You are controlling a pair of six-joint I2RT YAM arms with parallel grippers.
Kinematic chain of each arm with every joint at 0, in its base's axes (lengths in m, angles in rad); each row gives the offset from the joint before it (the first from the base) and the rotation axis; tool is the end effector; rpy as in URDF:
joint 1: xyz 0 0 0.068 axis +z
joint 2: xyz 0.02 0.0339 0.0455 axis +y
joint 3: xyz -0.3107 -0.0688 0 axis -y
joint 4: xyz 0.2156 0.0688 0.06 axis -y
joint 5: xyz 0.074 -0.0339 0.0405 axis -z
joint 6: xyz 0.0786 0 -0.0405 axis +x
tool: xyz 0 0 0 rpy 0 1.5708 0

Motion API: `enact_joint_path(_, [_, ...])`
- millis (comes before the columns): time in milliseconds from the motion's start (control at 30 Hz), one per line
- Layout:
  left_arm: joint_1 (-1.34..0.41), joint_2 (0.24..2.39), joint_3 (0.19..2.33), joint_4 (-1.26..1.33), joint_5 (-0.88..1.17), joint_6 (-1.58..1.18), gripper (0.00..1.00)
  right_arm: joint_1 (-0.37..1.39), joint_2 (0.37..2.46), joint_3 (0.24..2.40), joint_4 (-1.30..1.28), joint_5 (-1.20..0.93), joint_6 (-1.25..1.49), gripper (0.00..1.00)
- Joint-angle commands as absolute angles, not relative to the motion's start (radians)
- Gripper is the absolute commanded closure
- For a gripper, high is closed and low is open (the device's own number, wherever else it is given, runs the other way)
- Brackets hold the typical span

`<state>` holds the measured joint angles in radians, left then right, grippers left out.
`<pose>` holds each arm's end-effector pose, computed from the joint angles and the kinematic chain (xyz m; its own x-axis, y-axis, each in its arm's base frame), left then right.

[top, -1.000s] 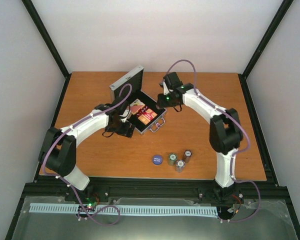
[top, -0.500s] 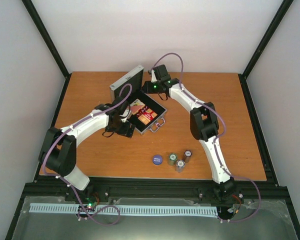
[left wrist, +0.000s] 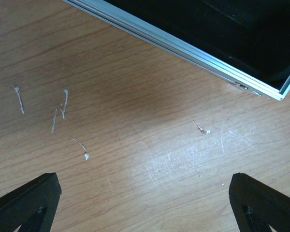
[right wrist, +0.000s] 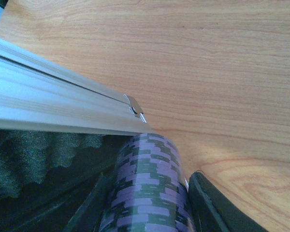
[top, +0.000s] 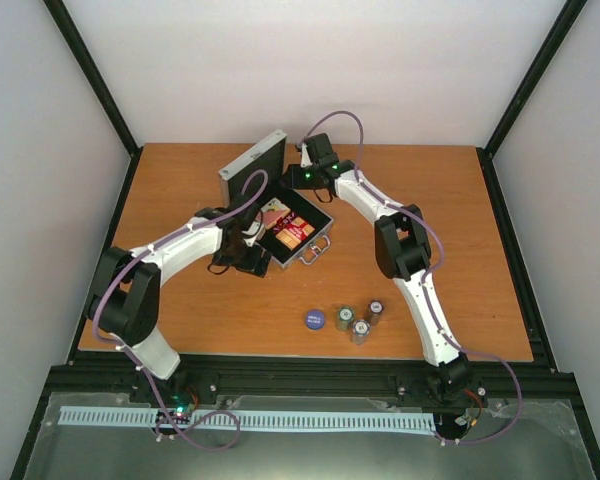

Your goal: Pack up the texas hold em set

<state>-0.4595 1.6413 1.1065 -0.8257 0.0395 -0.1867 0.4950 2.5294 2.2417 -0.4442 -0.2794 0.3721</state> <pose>0.2584 -0.1313 0.2160 -0.9449 0.2606 -0.1980 0.2800 0.9569 -0.0767 0.5259 0.3085 0.1885 -0.7795 -0.0236 -0.6260 -0.3797 0.8126 0.4422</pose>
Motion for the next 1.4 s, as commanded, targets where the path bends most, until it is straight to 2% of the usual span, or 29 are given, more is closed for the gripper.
enact_joint_path(0, [-0.448, 1.656, 1.152, -0.821, 0.052, -0.166, 0.02, 0.491, 2.57, 2.301, -0.394, -0.307, 0.393, 0.84])
enact_joint_path(367, [-0.448, 1.671, 1.158, -0.817, 0.048, -0.161, 0.02, 0.504, 2.446, 2.191, -0.329, -0.31, 0.38, 0.86])
enact_joint_path(800, [-0.448, 1.684, 1.164, -0.823, 0.05, -0.156, 0.01, 0.505, 2.452, 2.151, -0.321, -0.307, 0.382, 0.85])
enact_joint_path(933, [-0.448, 1.685, 1.164, -0.824, 0.048, -0.156, 0.02, 0.506, 2.476, 2.155, -0.319, -0.305, 0.393, 0.72])
enact_joint_path(1067, [-0.448, 1.692, 1.169, -0.825, 0.048, -0.156, 0.02, 0.506, 2.473, 2.154, -0.327, -0.282, 0.396, 0.48])
enact_joint_path(1133, [-0.448, 1.693, 1.172, -0.825, 0.049, -0.156, 0.02, 0.506, 2.469, 2.155, -0.335, -0.267, 0.387, 0.4])
enact_joint_path(1267, [-0.448, 1.697, 1.178, -0.825, 0.05, -0.156, 0.02, 0.506, 2.46, 2.159, -0.35, -0.251, 0.373, 0.32])
enact_joint_path(1367, [-0.448, 1.699, 1.181, -0.825, 0.05, -0.153, 0.02, 0.506, 2.445, 2.158, -0.365, -0.246, 0.366, 0.31])
